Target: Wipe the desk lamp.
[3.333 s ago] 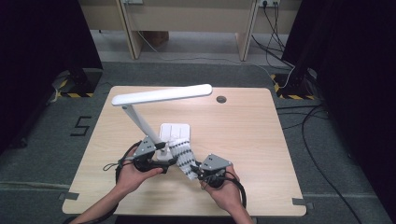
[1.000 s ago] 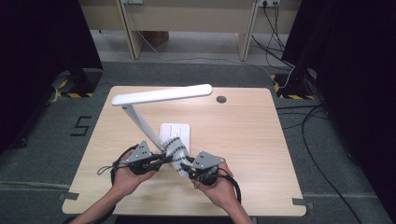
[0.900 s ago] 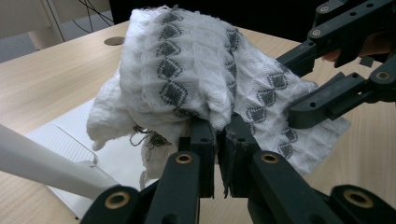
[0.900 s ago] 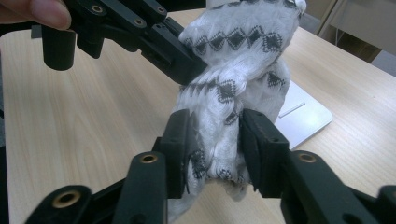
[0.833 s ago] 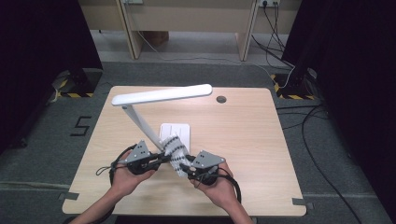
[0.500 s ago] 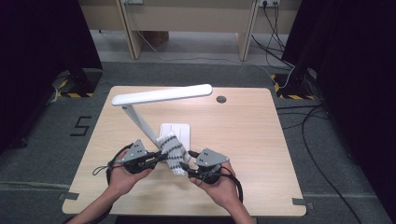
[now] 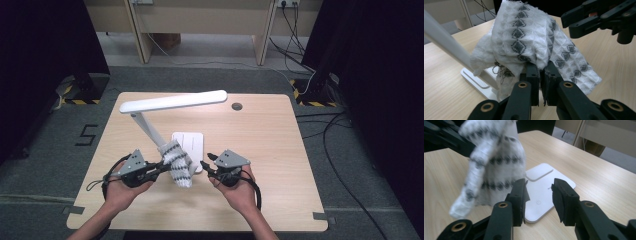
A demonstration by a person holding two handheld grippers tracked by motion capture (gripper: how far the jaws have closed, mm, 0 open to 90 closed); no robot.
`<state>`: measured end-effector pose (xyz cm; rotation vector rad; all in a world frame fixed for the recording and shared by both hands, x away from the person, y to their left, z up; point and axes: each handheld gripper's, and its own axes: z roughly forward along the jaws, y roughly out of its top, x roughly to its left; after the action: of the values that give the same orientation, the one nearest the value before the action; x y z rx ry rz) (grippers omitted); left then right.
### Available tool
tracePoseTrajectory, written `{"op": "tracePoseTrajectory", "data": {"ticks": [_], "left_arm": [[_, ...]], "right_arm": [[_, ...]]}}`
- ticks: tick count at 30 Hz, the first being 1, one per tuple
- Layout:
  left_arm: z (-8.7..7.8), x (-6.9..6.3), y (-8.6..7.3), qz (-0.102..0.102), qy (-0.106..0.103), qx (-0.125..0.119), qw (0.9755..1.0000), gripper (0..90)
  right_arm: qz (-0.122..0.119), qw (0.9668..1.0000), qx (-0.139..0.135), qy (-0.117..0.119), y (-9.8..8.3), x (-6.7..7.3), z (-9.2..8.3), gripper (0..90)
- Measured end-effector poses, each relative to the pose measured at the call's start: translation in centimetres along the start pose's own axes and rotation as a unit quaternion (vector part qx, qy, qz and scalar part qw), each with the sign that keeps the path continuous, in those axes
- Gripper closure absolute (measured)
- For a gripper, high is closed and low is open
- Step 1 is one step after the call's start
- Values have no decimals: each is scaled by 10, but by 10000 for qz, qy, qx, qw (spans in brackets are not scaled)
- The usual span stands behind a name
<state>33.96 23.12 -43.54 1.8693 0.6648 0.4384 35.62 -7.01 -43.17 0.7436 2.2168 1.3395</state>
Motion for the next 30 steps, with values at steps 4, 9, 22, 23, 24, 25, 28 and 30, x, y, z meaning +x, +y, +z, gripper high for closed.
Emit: {"op": "tracePoseTrajectory", "data": {"ticks": [4, 9, 22, 23, 24, 25, 28, 30], "left_arm": [[-7, 1, 1, 1, 55, -38, 10000, 842], [-14, 2, 2, -7, 112, -83, 9999, 842], [-37, 2, 8, -36, 242, -220, 9995, 843], [-39, 2, 9, -43, 257, -242, 9994, 843], [-41, 3, 9, -41, 270, -255, 9993, 843], [-43, 3, 9, -41, 287, -258, 9992, 843], [-48, 5, 10, -74, 332, -300, 9990, 843], [-51, 7, 10, -81, 366, -329, 9988, 843]], "right_arm": [[-16, 9999, 133, -31, -2, -3, 8, 645], [11, 9998, 204, -15, -5, -5, 19, 645], [64, 9992, 390, 44, -9, -10, 44, 637], [88, 9991, 415, 50, -10, -10, 46, 637], [65, 9990, 431, 62, -10, -10, 49, 636], [57, 9990, 449, 54, -11, -10, 51, 636], [82, 9987, 501, 37, -13, -11, 59, 635], [98, 9984, 557, 34, -15, -12, 63, 632]]}}
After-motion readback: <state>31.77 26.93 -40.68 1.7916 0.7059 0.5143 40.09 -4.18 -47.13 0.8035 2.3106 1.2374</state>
